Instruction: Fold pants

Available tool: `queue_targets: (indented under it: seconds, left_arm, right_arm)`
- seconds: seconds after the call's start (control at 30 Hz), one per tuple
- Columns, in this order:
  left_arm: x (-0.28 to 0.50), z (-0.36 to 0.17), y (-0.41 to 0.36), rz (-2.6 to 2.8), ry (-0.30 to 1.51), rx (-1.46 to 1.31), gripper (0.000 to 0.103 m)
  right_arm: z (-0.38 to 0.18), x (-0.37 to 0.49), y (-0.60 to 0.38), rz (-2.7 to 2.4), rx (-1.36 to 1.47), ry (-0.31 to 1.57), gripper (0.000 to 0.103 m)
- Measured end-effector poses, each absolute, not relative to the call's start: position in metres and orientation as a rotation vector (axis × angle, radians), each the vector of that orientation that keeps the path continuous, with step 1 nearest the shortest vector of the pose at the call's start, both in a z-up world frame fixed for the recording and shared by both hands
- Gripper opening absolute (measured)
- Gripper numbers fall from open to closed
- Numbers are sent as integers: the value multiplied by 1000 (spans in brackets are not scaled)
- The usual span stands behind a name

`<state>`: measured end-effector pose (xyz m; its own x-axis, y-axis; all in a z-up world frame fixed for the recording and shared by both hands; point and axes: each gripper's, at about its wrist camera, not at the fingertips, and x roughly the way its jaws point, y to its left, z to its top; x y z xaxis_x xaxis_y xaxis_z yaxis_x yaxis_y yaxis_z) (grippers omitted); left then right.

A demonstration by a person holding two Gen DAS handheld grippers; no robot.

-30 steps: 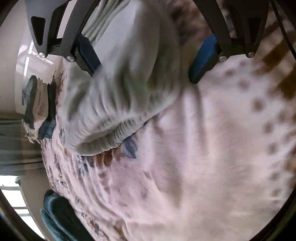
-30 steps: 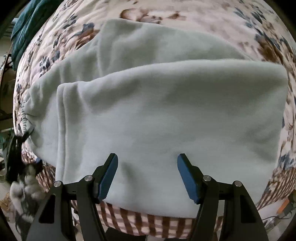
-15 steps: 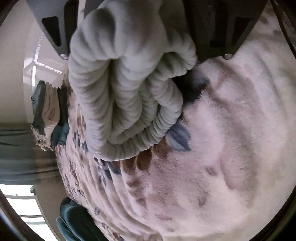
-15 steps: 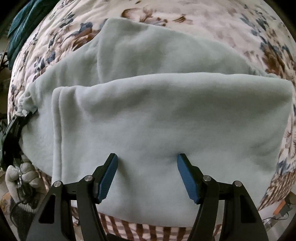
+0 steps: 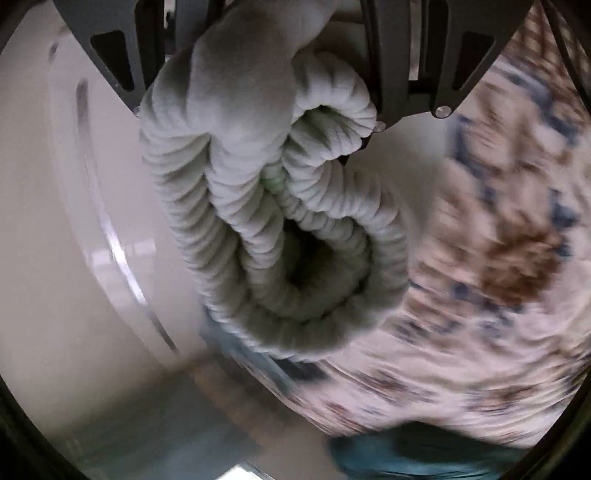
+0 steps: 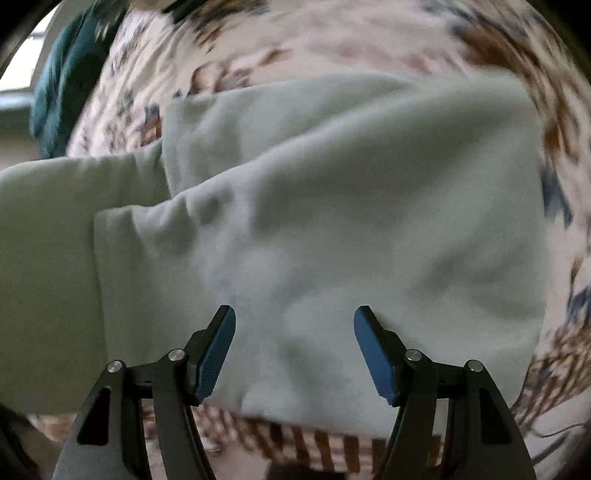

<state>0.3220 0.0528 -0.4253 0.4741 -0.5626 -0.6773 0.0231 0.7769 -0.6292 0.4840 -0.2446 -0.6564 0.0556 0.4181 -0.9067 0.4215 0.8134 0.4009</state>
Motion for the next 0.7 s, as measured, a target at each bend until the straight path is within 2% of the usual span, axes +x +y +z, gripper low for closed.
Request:
queue_targets:
  seconds: [0.1, 0.37, 0.43, 0.47, 0.5, 0.53, 0.57, 0.6, 0.7]
  left_arm:
    - [309, -451, -41, -470, 1109, -516, 35]
    - [296, -542, -187, -459, 1301, -119, 38]
    - [291, -533, -199, -402, 1297, -15, 44]
    - [287, -524, -204, -386, 1295, 29, 51]
    - [283, -515, -208, -380, 1295, 55, 66]
    - [281, -506, -210, -397, 1300, 40, 76]
    - [277, -500, -209, -415, 1305, 17, 92]
    - [279, -492, -215, -421, 1306, 14, 97]
    - [274, -481, -229, -490, 1326, -11, 97]
  right_arm:
    - [-649, 449, -307, -82, 727, 1531, 69]
    - [-638, 371, -456, -335, 674, 1506, 69]
    - [-632, 363, -475, -337, 698, 1471, 72]
    - [-627, 359, -485, -327, 715, 1447, 78]
    - [-623, 358, -491, -315, 726, 1427, 80]
    - [-619, 357, -496, -299, 737, 1406, 81]
    - [-615, 356, -502, -277, 746, 1390, 81]
    - [-611, 357, -506, -258, 752, 1378, 81]
    - [-597, 373, -502, -234, 770, 1341, 81]
